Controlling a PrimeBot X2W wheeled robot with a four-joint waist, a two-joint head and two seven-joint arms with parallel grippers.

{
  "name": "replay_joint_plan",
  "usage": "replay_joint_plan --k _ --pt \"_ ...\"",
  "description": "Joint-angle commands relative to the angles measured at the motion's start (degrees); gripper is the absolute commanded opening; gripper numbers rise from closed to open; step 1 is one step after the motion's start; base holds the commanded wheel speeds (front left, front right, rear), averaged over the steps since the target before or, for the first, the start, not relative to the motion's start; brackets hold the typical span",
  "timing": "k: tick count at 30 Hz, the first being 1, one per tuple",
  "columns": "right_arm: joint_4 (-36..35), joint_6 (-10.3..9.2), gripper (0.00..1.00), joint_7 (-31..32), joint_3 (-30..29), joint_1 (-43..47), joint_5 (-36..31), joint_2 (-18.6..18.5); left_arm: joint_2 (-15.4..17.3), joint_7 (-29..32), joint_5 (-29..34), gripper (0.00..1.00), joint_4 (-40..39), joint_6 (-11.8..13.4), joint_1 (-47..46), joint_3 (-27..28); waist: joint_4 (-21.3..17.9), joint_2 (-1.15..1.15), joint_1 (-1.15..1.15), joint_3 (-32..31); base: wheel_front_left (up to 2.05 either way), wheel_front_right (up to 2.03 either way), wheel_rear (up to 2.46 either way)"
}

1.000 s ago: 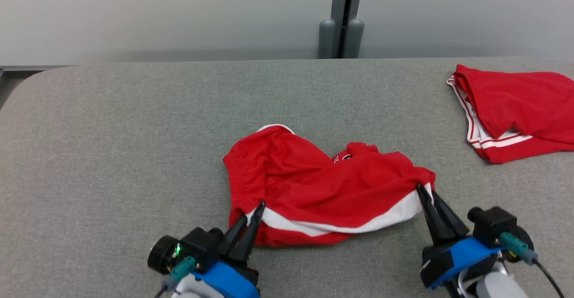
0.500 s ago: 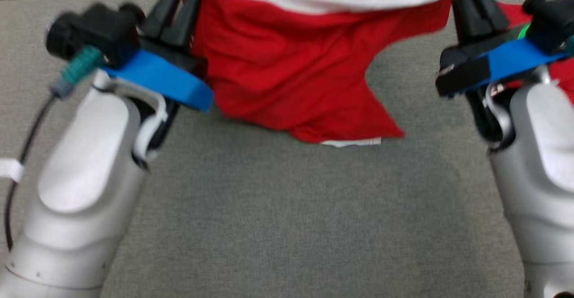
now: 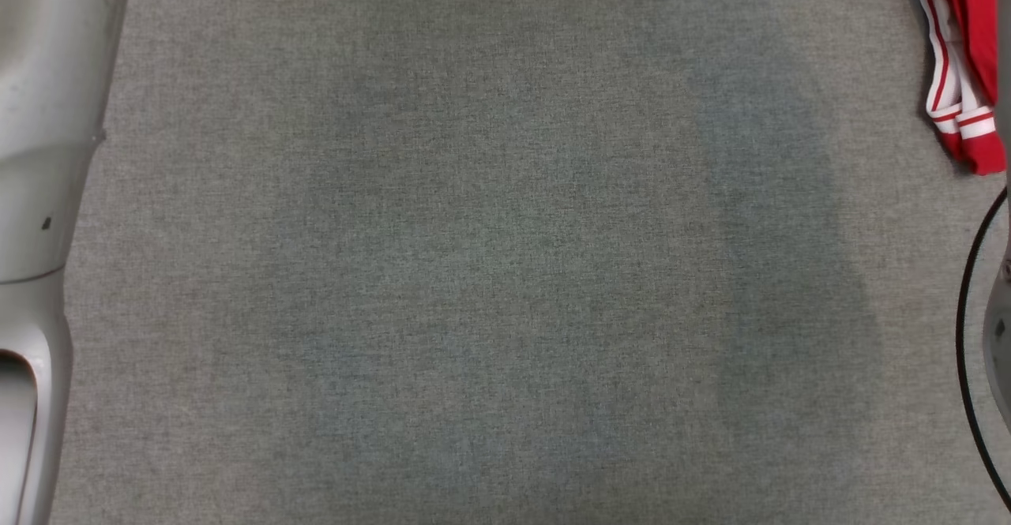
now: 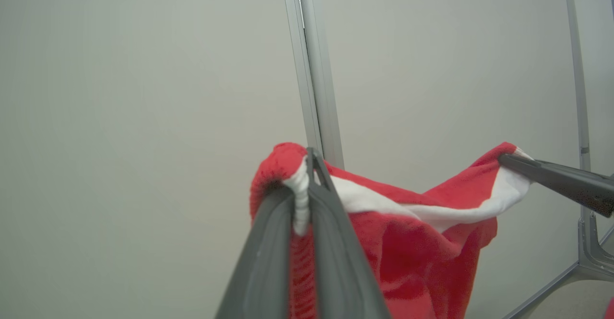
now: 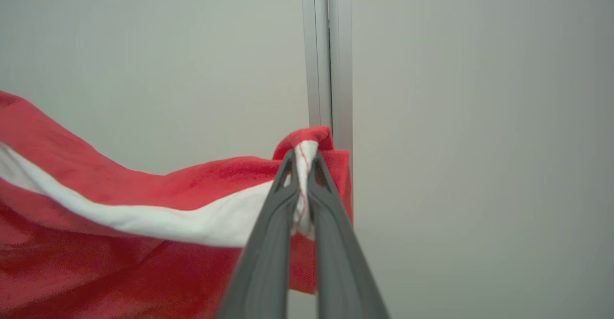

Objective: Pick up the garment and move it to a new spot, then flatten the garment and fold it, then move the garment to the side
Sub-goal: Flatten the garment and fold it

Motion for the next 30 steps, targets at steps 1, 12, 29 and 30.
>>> replay_joint_plan --k 1,12,29,30 --pt "0.84 0.01 0.0 -0.52 0.26 -0.78 0.55 0.16 -0.05 -0.6 -0.34 0.0 0.76 -0.04 -0.81 -0.36 0.1 0.0 -0.02 0.11 0.0 0.0 0.0" --pt "7.86 0.01 0.0 -5.37 6.36 7.61 4.64 -0.21 -0.8 -4.89 -3.9 0.0 3.39 0.05 10.6 -4.15 0.99 0.0 -0.02 -0.77 0.0 0.0 0.0" --pt "-4.22 0.01 0.0 -7.38 11.75 49.27 10.01 -3.77 -0.13 -5.21 0.35 0.0 -13.82 2.88 57.04 -4.54 -0.61 0.0 -0.02 -11.97 0.0 0.0 0.0" --pt "-5.38 0.01 0.0 -7.18 11.66 51.45 10.32 -3.89 0.12 -5.21 0.52 0.0 -14.44 2.88 58.81 -4.99 -0.68 0.0 -0.02 -12.47 0.0 0.0 0.0"
